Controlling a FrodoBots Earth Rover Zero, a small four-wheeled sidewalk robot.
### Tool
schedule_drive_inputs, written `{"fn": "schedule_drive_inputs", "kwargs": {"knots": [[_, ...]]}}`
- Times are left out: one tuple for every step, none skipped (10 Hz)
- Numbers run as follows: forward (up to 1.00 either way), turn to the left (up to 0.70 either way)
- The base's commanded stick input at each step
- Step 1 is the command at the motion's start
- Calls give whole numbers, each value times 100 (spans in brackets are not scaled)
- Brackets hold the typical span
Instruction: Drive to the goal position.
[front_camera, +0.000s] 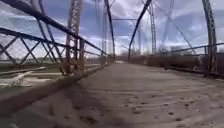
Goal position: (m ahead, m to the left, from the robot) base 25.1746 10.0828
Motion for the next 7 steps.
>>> {"fn": "schedule_drive_inputs", "kwargs": {"knots": [[100,-32],[100,-30],[100,-28],[100,-12],[100,1],[100,1],[100,1]]}}
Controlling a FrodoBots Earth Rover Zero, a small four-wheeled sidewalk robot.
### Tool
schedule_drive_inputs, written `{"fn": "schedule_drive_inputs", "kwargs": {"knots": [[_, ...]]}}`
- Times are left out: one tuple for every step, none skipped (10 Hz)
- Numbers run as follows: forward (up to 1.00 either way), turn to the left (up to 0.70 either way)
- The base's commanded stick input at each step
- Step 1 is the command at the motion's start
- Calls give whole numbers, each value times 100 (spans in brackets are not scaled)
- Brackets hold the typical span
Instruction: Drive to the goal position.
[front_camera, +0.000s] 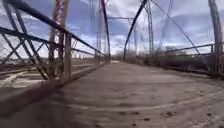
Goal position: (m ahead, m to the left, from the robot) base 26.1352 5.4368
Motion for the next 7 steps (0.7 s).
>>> {"fn": "schedule_drive_inputs", "kwargs": {"knots": [[100,1],[100,-2],[100,-4],[100,-4],[100,-4],[100,-4],[100,-4]]}}
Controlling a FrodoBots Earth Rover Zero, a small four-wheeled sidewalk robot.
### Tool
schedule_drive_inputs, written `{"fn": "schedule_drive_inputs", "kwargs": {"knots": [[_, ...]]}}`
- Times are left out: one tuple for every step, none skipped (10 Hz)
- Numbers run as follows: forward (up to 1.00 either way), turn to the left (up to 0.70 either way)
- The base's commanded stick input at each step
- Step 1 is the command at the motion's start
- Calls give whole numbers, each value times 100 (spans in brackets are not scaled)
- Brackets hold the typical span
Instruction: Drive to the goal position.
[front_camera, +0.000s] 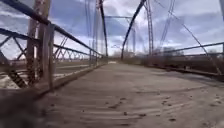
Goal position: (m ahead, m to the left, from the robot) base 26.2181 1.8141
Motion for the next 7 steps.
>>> {"fn": "schedule_drive_inputs", "kwargs": {"knots": [[100,-4],[100,-4],[100,-4],[100,-15],[100,-24],[100,-20],[100,-5]]}}
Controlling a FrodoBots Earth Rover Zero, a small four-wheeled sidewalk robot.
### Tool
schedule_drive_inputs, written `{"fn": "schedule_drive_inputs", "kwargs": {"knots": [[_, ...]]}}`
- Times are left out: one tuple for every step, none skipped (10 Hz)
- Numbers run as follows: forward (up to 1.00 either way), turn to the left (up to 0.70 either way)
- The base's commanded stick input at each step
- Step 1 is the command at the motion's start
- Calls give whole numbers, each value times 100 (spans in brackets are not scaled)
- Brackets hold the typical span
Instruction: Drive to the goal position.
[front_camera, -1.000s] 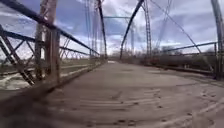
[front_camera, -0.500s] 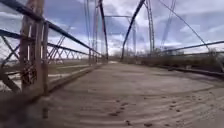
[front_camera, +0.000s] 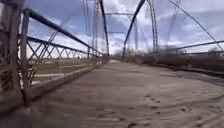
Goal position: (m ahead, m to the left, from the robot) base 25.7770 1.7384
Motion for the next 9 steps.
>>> {"fn": "schedule_drive_inputs", "kwargs": {"knots": [[100,-3],[100,0],[100,1],[100,1],[100,1],[100,1],[100,1],[100,1],[100,1]]}}
